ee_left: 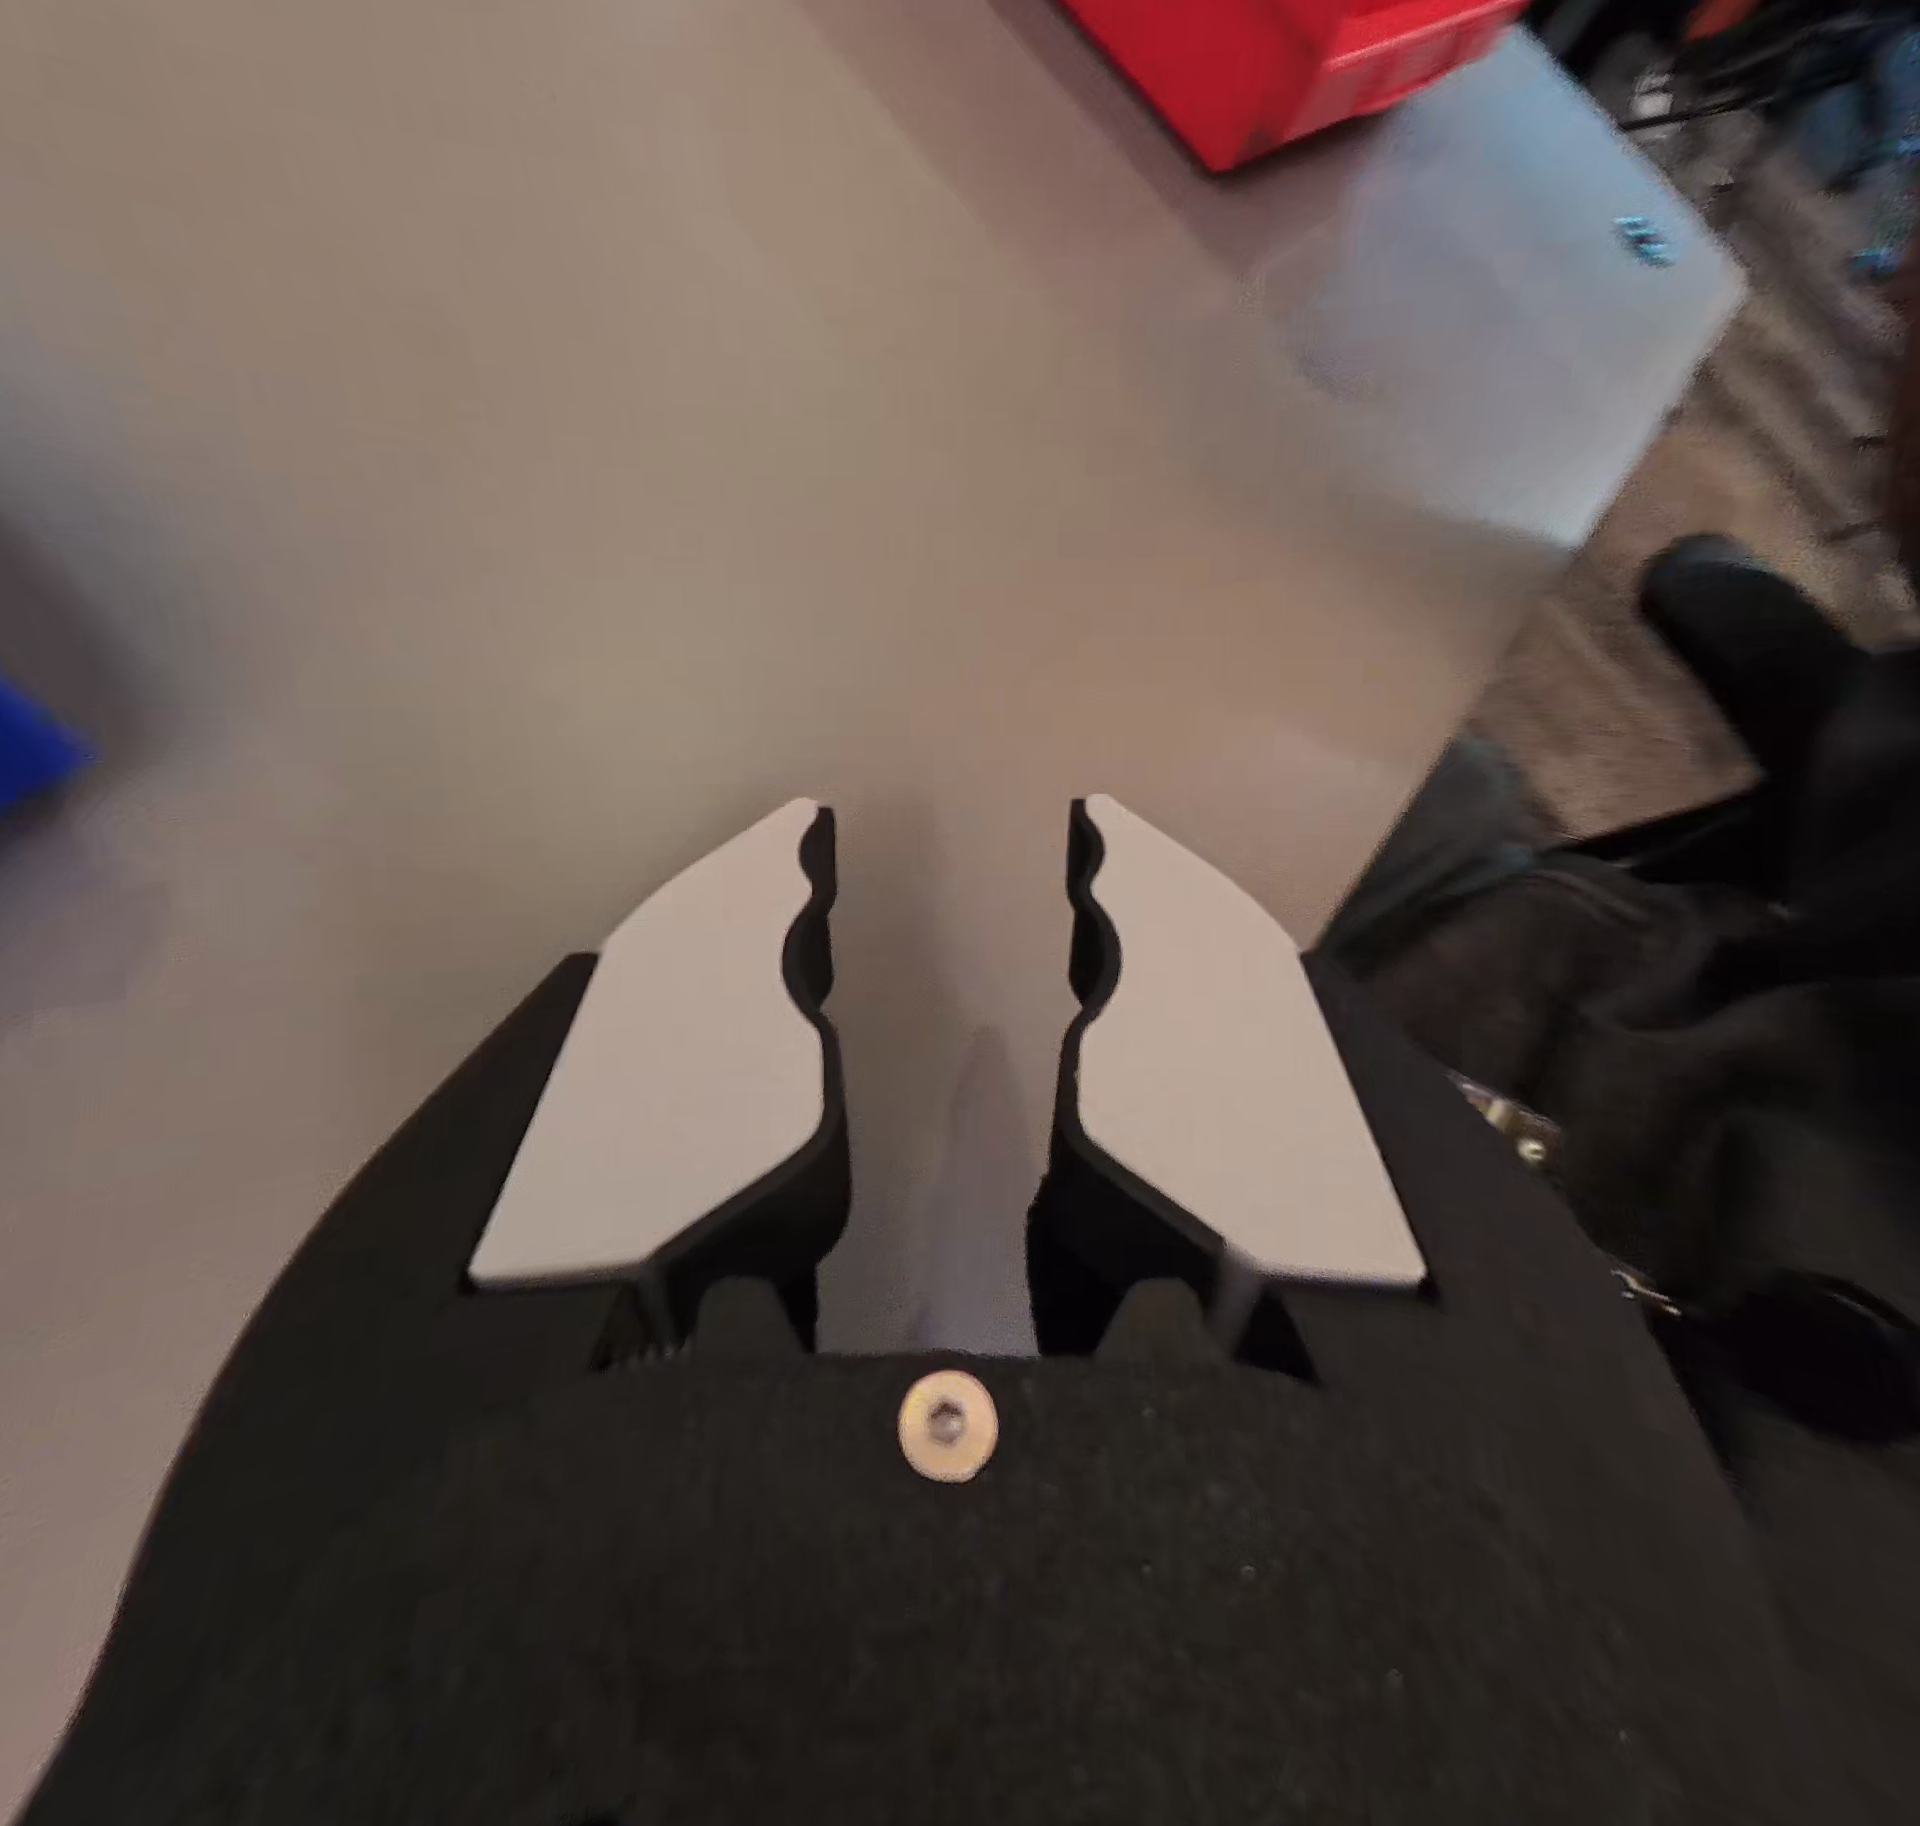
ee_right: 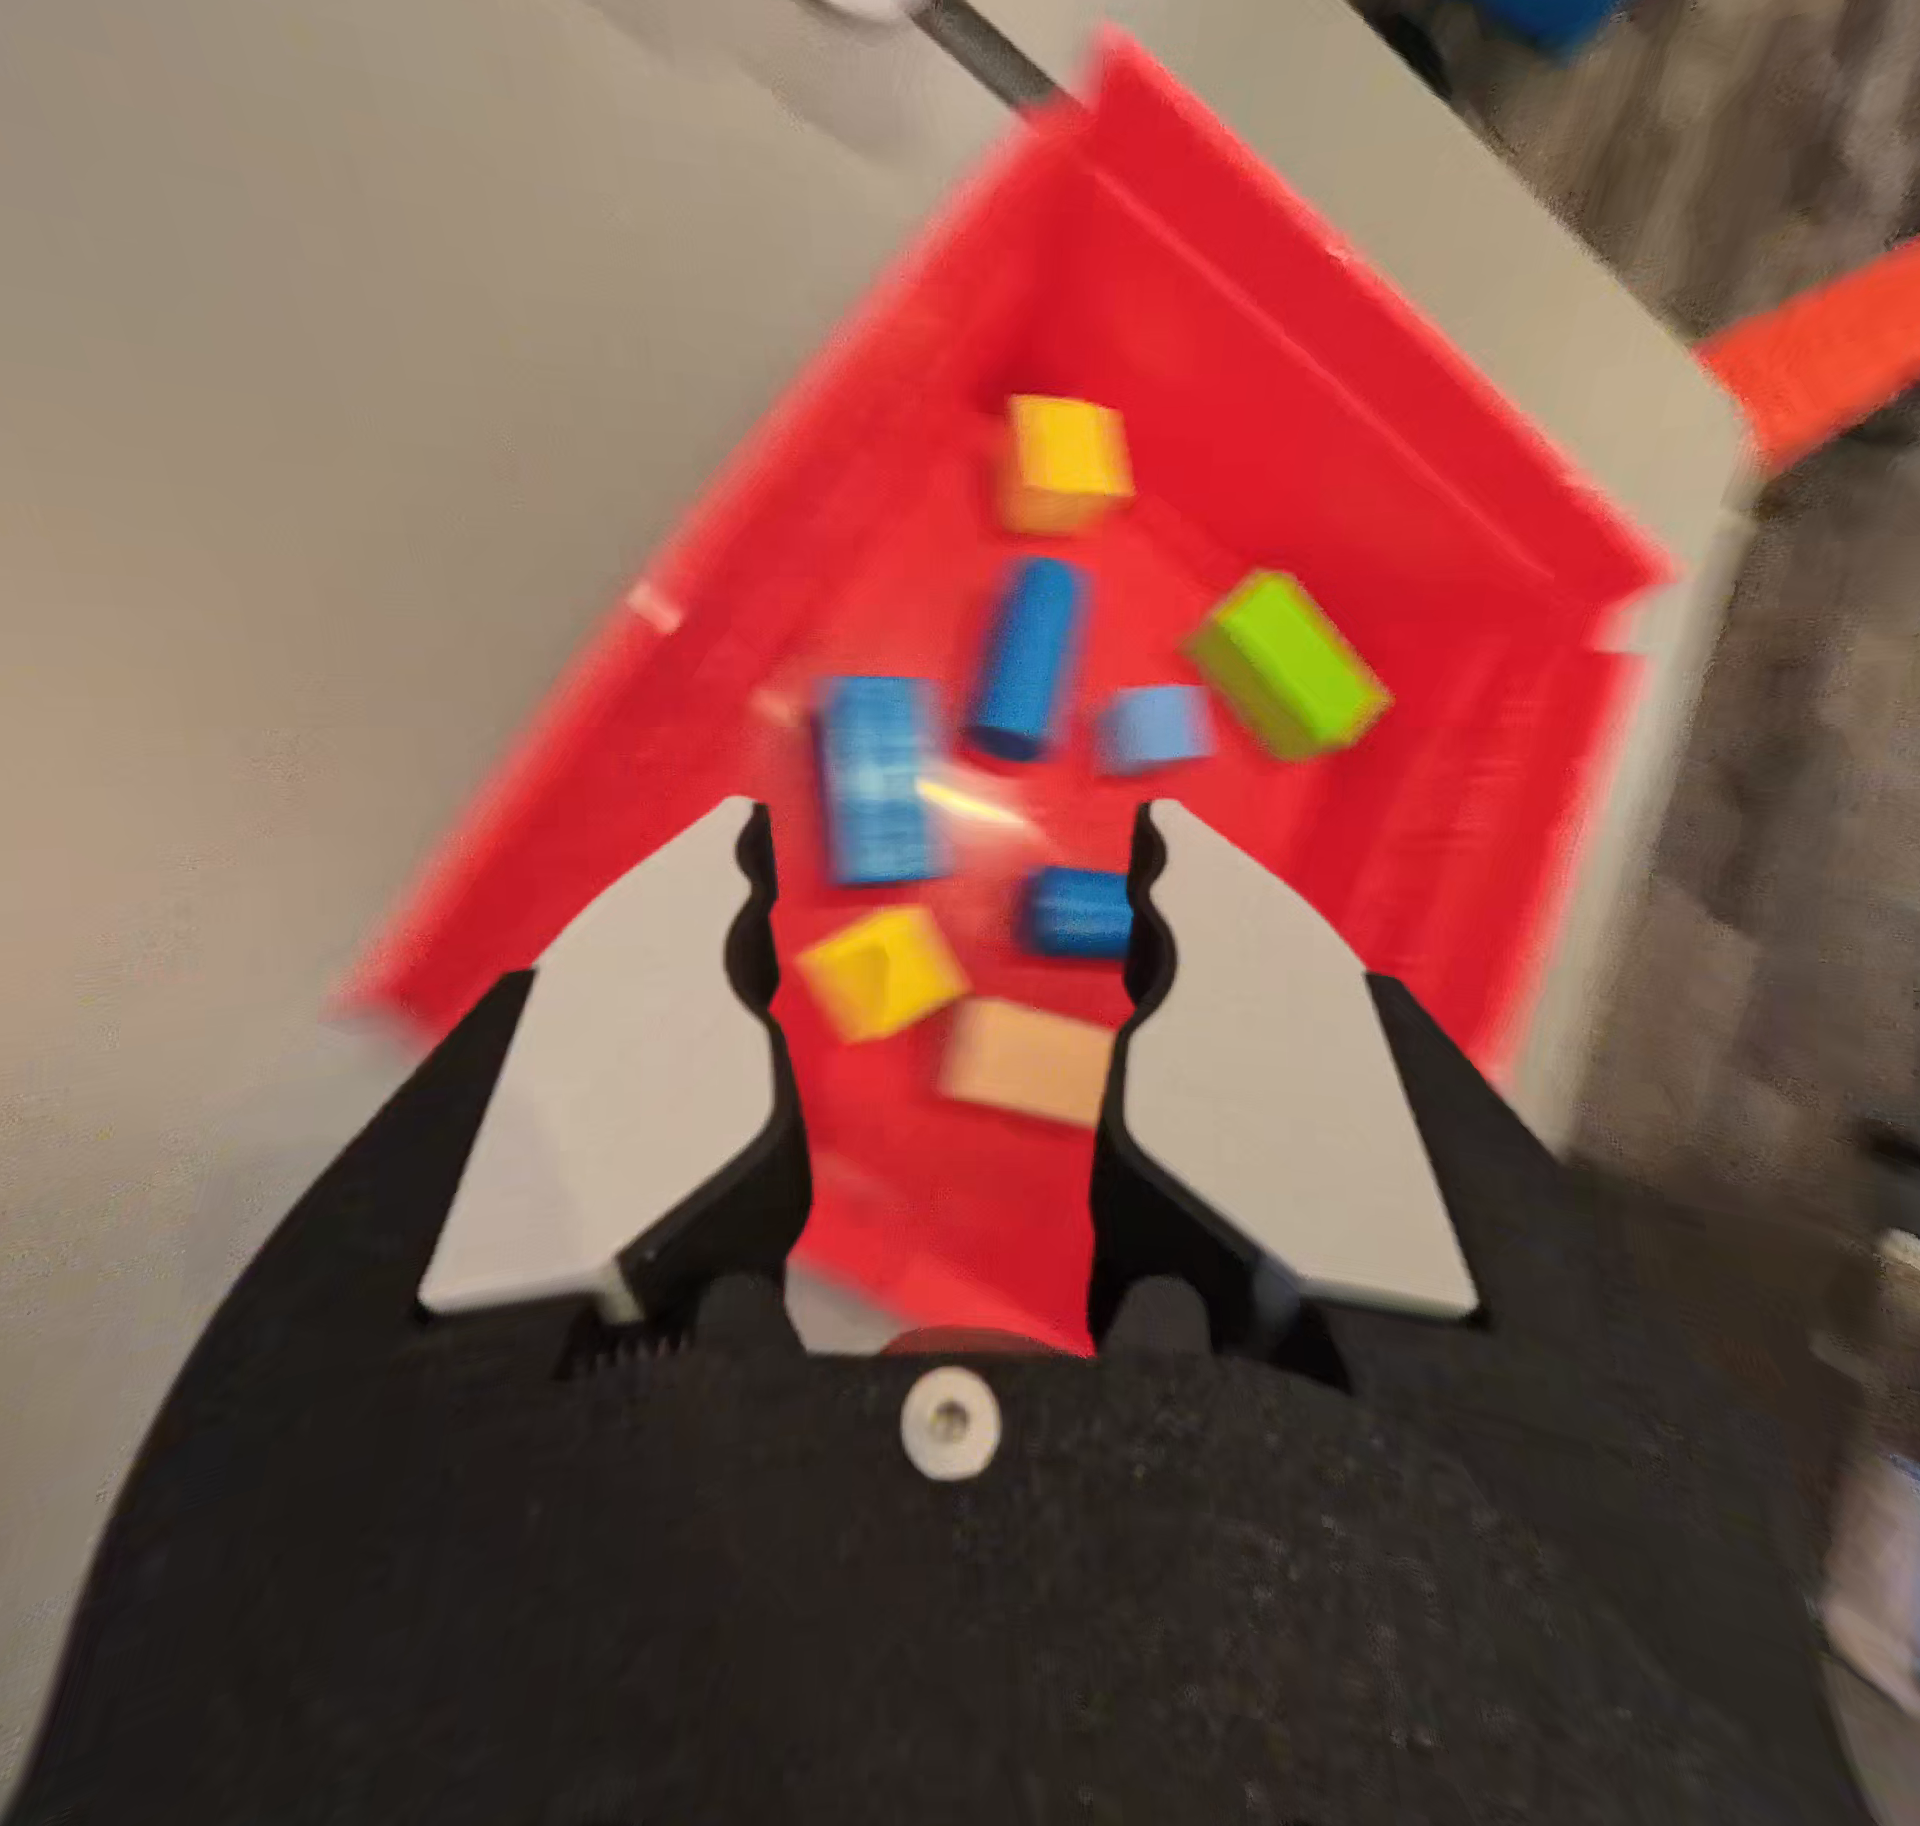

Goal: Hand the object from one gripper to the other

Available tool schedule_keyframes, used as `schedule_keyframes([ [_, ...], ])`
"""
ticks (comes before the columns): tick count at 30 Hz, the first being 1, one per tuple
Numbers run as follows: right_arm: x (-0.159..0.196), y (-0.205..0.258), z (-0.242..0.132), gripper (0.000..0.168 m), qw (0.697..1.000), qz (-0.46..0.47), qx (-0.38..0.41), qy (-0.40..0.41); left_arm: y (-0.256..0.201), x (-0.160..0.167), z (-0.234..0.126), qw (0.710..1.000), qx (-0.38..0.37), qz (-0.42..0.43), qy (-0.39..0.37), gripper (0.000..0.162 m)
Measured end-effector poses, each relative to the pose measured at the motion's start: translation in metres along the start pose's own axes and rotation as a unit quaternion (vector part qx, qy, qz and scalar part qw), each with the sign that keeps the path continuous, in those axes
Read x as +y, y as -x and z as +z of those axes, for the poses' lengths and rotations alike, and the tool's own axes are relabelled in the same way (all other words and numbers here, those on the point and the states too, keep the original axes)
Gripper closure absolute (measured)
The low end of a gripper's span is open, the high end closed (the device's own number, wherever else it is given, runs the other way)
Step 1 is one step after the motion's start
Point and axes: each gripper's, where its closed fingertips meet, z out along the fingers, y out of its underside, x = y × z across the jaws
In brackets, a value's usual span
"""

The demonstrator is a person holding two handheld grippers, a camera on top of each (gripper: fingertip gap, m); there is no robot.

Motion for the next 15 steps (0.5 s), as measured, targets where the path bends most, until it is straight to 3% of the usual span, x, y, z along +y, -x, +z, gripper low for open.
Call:
schedule_keyframes([
  [3, 0.012, 0.128, -0.045, 0.107, 0.974, 0.045, -0.191, -0.117, 0.042, -0.017, -0.037, 0.994, -0.101, 0.035, 0.002, 0.119],
  [7, 0.044, 0.24, -0.063, 0.108, 0.943, 0.038, -0.286, -0.165, 0.114, -0.038, -0.096, 0.969, -0.235, 0.029, 0.071, 0.115],
  [11, 0.061, 0.284, -0.058, 0.108, 0.939, -0.041, -0.298, -0.166, 0.166, -0.041, -0.119, 0.94, -0.275, -0.058, 0.195, 0.113],
  [15, 0.064, 0.301, -0.057, 0.108, 0.921, -0.024, -0.355, -0.158, 0.219, -0.03, -0.119, 0.878, -0.329, -0.124, 0.325, 0.113],
])
